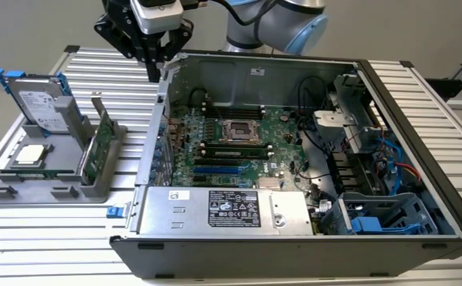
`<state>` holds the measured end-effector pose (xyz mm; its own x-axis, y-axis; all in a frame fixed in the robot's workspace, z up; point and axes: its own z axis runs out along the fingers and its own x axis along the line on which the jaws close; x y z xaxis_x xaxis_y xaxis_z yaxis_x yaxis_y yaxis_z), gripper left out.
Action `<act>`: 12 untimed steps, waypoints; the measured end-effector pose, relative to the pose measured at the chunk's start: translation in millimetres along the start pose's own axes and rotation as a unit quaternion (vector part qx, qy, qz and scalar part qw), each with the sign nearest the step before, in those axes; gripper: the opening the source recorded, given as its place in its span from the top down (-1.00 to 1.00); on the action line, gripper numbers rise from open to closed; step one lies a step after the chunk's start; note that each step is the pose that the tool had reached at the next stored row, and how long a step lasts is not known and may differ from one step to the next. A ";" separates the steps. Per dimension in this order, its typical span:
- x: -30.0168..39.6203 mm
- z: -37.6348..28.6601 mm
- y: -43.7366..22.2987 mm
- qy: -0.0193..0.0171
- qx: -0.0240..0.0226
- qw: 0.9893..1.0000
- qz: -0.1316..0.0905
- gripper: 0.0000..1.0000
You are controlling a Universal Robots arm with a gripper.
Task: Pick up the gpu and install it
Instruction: 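Reach for the gpu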
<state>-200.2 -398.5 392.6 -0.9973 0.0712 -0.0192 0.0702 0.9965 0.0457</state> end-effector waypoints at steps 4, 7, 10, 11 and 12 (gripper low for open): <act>4.6 -0.1 -0.3 0.000 0.000 1.000 0.000 1.00; 8.3 -0.2 -0.6 0.000 0.000 1.000 0.000 1.00; 11.9 -0.2 -0.8 0.000 0.000 1.000 0.000 1.00; 13.2 -0.2 -0.9 0.000 0.000 1.000 0.000 1.00; 14.5 -0.3 -1.0 0.000 0.000 1.000 0.000 1.00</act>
<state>-214.8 -398.5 392.6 -0.9973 0.0711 -0.0192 0.0701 0.9965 0.0457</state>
